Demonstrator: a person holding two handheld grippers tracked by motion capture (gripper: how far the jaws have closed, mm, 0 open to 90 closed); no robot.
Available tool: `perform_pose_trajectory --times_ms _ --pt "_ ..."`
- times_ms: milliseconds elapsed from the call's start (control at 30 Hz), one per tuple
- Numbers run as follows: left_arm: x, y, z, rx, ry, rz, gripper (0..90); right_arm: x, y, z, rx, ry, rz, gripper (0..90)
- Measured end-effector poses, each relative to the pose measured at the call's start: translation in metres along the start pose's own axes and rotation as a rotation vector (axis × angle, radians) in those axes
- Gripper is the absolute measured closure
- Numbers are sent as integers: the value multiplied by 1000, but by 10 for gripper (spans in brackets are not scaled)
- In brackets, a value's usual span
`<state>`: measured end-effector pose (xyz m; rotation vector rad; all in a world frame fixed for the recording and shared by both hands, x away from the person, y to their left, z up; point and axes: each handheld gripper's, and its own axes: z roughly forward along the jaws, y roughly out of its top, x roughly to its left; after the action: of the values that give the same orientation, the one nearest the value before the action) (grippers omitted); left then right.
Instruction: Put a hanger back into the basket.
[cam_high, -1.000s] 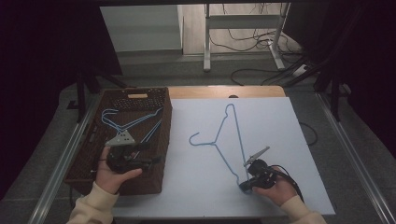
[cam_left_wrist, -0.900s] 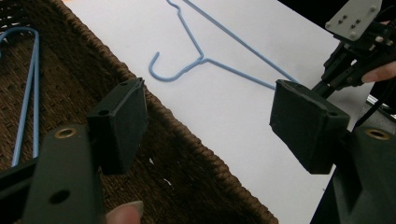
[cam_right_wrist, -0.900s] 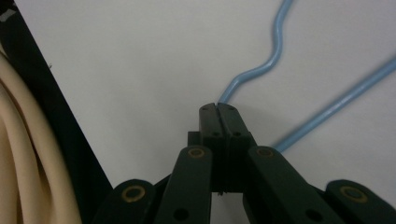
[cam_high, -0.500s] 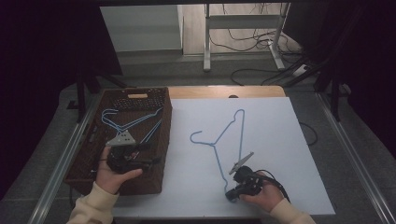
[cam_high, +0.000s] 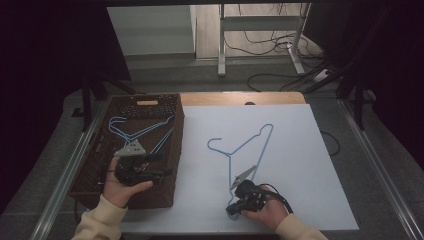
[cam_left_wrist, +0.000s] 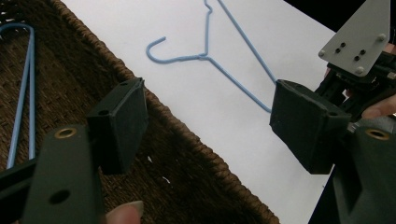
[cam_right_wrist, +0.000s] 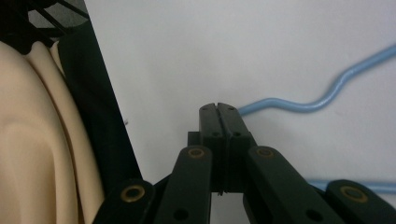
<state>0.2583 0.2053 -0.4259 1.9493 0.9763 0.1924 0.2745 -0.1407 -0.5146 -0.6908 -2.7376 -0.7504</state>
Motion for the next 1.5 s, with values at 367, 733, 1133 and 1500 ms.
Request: perform_pose_trajectory --times_ms 367,733,1133,1500 --pt "0 0 -1 1 1 0 278 -1 3 -5 -41 -11 -4 888" --pt "0 -1 -3 -4 7 -5 278 -43 13 -45 -193 -173 61 897" --pt "2 -3 -6 -8 11 -9 278 -108 19 -52 -146 -351 179 899" --pt "0 -2 -5 -9 8 -6 278 -103 5 -52 -86 -363 186 899"
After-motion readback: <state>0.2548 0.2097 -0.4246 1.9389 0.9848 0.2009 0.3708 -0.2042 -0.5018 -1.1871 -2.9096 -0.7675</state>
